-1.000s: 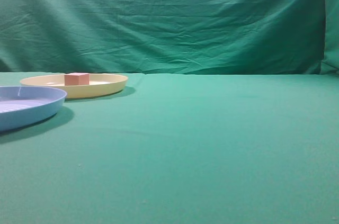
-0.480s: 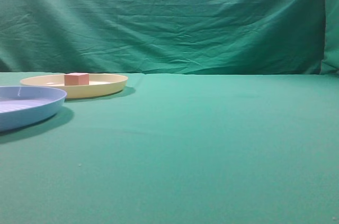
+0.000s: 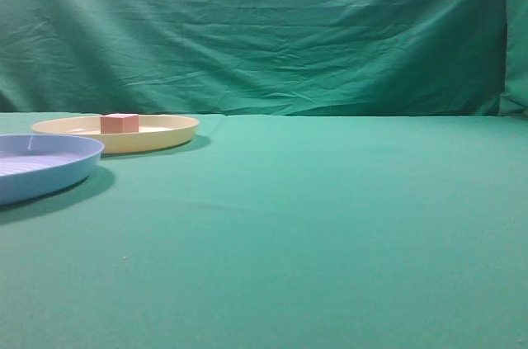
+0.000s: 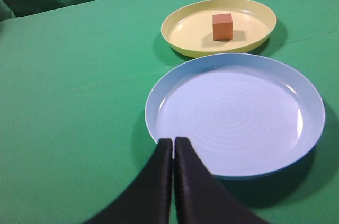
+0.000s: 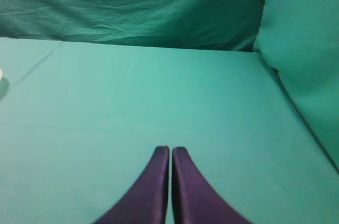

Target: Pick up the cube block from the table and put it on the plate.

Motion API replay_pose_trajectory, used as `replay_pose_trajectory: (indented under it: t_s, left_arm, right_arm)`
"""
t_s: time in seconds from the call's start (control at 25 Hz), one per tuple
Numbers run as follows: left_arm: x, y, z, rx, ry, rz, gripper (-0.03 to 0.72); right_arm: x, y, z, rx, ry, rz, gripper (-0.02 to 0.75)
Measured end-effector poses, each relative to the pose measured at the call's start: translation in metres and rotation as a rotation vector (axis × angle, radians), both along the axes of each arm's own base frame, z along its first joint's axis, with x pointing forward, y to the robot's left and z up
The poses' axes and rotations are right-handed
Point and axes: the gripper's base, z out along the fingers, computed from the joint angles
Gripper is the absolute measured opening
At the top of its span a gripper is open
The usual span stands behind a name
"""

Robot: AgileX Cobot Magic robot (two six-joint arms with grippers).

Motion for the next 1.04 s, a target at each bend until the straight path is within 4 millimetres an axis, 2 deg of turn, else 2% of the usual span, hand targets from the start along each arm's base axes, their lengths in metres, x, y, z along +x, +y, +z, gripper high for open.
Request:
replay_pose_trajectory:
  t_s: [0.16, 0.24, 0.56, 1.04]
  left_arm:
    - [0.0, 0.0, 0.0, 0.0, 0.0, 0.0, 0.0]
    - [0.0, 0.0, 0.0, 0.0, 0.0, 0.0, 0.0]
    - [0.0, 0.0, 0.0, 0.0, 0.0, 0.0, 0.0]
    - [0.0, 0.0, 0.0, 0.0, 0.0, 0.0, 0.0]
  right_arm:
    - [-0.004, -0.002, -0.039, 0.006, -0.013, -0.025, 0.0]
    - [-0.004, -0.002, -0.052, 0.006, 0.004, -0.026, 0.0]
    - [-0.006, -0.002, -0.059, -0.007, 0.081, -0.019, 0.0]
    - [-0.006, -0.002, -0.06, -0.007, 0.087, -0.019, 0.0]
